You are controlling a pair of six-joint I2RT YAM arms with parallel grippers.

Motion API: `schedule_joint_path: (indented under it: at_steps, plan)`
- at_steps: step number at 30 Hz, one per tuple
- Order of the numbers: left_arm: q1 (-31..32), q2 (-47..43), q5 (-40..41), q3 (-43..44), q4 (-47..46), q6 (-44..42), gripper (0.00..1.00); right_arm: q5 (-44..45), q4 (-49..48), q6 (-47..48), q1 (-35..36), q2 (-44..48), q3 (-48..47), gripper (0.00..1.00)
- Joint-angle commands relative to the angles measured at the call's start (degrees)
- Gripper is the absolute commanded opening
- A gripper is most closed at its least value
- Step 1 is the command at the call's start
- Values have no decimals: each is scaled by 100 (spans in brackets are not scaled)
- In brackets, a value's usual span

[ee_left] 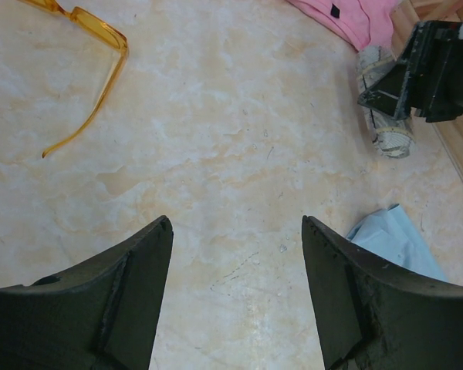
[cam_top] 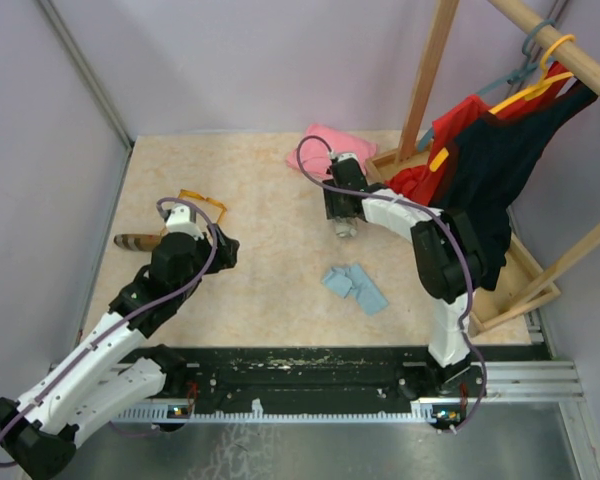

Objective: Organize the sunglasses
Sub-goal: Place the sunglasses case at the center of the board.

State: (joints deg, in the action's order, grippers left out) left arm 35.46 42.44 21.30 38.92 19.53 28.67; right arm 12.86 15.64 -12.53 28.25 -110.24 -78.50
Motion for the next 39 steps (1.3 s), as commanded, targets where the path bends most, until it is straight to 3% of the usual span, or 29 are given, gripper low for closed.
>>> schedule_joint_path:
  at_steps: [1, 7, 13, 16, 23, 29, 34, 39]
  plan:
    - [-22, 4, -114, -31, -3, 8, 74, -204, -175, 214, -46, -407, -542, 41]
    - [-22, -17, -78, -58, 33, 35, 74, -180, -131, 277, -65, -693, -712, 44]
    - [-22, -2, -32, -80, 41, 58, 74, -135, -105, 282, -65, -658, -688, 75]
    - [-22, 19, -21, -77, 49, 69, 74, -134, -150, 278, -74, -521, -626, 84]
    - [-37, 273, 263, 64, 161, 133, 76, -267, -246, 310, -96, 375, -453, 88]
    - [-296, 979, 256, 424, 53, 164, 78, -226, -620, -178, -99, 1739, 527, 88]
    - [-866, 1700, 473, 739, -131, 380, 90, -434, -821, -875, -96, 2620, 1672, 88]
    - [-1826, 2540, 1047, 1186, 26, 897, 97, -987, -1264, -1454, -85, 3354, 2700, 87]
